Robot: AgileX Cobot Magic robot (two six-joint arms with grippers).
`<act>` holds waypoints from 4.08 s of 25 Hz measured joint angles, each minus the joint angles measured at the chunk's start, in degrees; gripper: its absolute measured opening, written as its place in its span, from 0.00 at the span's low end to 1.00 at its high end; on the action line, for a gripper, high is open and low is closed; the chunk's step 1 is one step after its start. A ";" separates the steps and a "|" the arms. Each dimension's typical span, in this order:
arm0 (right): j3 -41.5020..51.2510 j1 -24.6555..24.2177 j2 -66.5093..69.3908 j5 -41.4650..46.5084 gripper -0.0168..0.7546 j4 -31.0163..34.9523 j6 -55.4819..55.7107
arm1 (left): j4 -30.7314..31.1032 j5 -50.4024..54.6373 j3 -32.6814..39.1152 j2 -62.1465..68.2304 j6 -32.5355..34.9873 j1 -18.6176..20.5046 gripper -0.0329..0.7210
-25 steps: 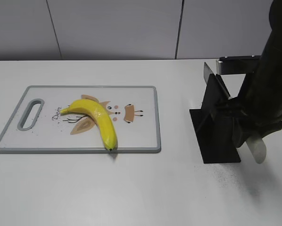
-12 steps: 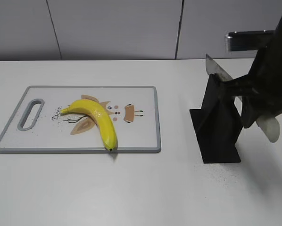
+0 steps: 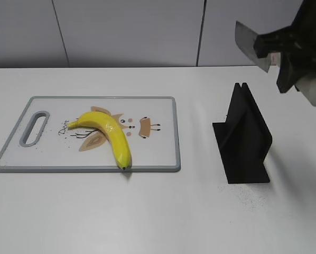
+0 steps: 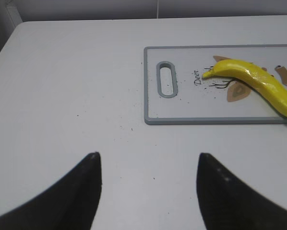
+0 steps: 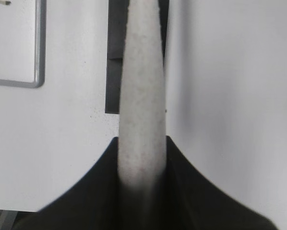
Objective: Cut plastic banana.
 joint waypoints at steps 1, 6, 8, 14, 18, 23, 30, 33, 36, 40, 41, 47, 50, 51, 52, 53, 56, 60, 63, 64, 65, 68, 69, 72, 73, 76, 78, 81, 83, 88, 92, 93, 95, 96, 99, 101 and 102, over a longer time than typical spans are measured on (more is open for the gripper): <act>-0.94 0.00 0.00 0.03 0.23 0.00 -0.48 | 0.00 0.00 0.00 0.00 0.00 0.00 0.83; -5.12 0.00 0.00 0.17 0.23 -0.16 -8.16 | 0.00 -0.39 -0.09 0.00 0.00 0.00 0.83; -6.08 0.00 0.00 0.17 0.23 -0.16 -13.96 | 0.00 -1.35 -0.85 0.06 0.00 0.00 0.83; -8.46 0.00 1.59 0.53 0.23 -0.17 -26.48 | -0.25 -8.01 -4.30 8.67 0.95 0.00 0.83; -12.56 0.00 5.51 0.58 0.23 0.00 -32.19 | -2.16 -12.48 -6.66 18.24 7.76 0.00 0.83; -20.45 0.00 11.18 0.66 0.23 2.78 -39.91 | -5.21 -15.88 -12.35 31.78 15.64 0.00 0.83; -29.07 -0.06 18.42 0.66 0.23 5.74 -49.23 | -14.82 -16.36 -25.67 51.41 32.08 0.00 0.83; -30.38 -0.06 20.50 0.61 0.23 8.62 -56.89 | -18.20 -14.16 -32.79 59.31 39.07 -0.18 0.83; -30.70 -0.06 21.69 0.61 0.23 11.47 -68.51 | -19.03 -10.65 -39.55 67.55 46.79 -1.32 0.83; -31.43 -0.06 23.97 0.61 0.23 15.13 -77.18 | -19.47 -2.65 -47.78 76.88 58.42 -3.37 0.83; -31.75 -0.06 24.87 0.61 0.23 15.64 -78.63 | -19.51 -1.10 -49.73 79.20 60.63 -4.09 0.83; -34.31 -0.01 30.00 0.50 0.23 21.57 -86.34 | -19.59 1.65 -57.49 90.32 71.00 -8.31 0.83; -35.16 -0.01 31.02 0.50 0.23 24.10 -90.10 | -19.61 1.44 -59.30 93.79 72.28 -9.93 0.81; -35.27 -0.01 31.07 0.50 0.23 24.33 -91.30 | -19.66 1.23 -59.58 94.70 72.41 -10.28 0.81; -35.47 -0.01 31.08 0.50 0.23 24.51 -92.36 | -19.72 1.01 -59.62 95.71 72.53 -10.51 0.80; -35.52 -0.01 31.18 0.50 0.23 24.64 -93.25 | -19.87 1.01 -59.62 96.66 72.65 -10.57 0.79; -35.70 -0.01 31.92 0.50 0.23 25.70 -94.89 | -19.86 0.44 -59.62 98.86 72.71 -10.57 0.76; -35.74 -0.01 33.51 0.44 0.23 27.93 -96.17 | -20.01 -1.02 -59.62 100.70 72.71 -10.57 0.65; -35.74 -0.01 34.23 0.44 0.23 28.43 -97.12 | -20.14 -1.27 -59.62 101.43 72.71 -10.57 0.48; -35.81 -0.01 34.23 0.44 0.23 28.49 -97.26 | -20.14 -1.33 -59.62 101.67 72.71 -10.57 0.40; -35.89 -0.01 34.23 0.44 0.23 28.53 -97.35 | -20.14 -1.33 -59.62 102.02 72.71 -10.57 0.32; -35.95 -0.01 34.23 0.07 0.23 28.53 -97.35 | -20.28 -1.12 -59.62 103.00 72.77 -10.57 0.10; -35.95 -0.01 34.23 0.00 0.23 28.53 -97.35 | -20.32 -1.12 -59.62 103.32 72.77 -10.57 0.07; -35.99 -0.01 34.31 -0.11 0.23 28.41 -97.28 | -20.46 -1.18 -59.62 104.57 72.88 -10.57 0.04; -35.99 -0.01 34.44 -0.11 0.23 28.41 -97.21 | -20.61 -1.25 -59.62 104.93 72.93 -10.57 0.04; -36.05 -0.01 35.53 -0.11 0.23 27.03 -95.79 | -20.72 -2.01 -59.62 106.37 71.94 -10.57 0.04; -36.17 -0.01 36.57 -0.12 0.23 24.89 -93.79 | -20.89 -2.33 -59.62 107.87 70.21 -10.62 0.04; -36.21 0.29 39.39 0.17 0.23 22.78 -90.25 | -20.89 -3.42 -59.43 110.75 68.70 -10.79 0.05; -36.21 0.34 42.08 0.52 0.24 22.51 -88.20 | -21.34 -6.06 -57.30 112.24 68.43 -10.99 0.05; -36.00 1.24 49.88 0.98 0.29 20.34 -83.57 | -23.68 -20.26 -44.99 114.82 68.61 -12.79 0.06; -36.59 1.47 51.47 0.98 0.30 19.83 -82.58 | -24.20 -22.87 -43.52 115.56 68.77 -13.25 0.07; -36.77 1.53 51.47 0.98 0.30 19.69 -82.36 | -24.39 -22.95 -43.52 115.86 68.83 -13.25 0.07; -37.17 1.59 51.41 0.98 0.30 19.44 -82.36 | -24.60 -22.95 -43.52 116.10 68.83 -13.25 0.07; -37.34 1.59 51.41 0.98 0.30 19.43 -82.36 | -24.70 -23.03 -43.52 116.44 68.83 -13.25 0.07; -38.05 1.59 51.41 0.98 0.31 19.48 -81.89 | -24.76 -23.16 -43.52 117.14 68.83 -13.25 0.07; -38.26 1.61 51.41 0.98 0.31 19.38 -81.76 | -24.87 -23.16 -43.52 117.33 68.83 -13.25 0.07; -38.39 1.66 51.41 0.98 0.31 19.30 -81.72 | -24.87 -23.23 -43.52 117.40 68.83 -13.25 0.07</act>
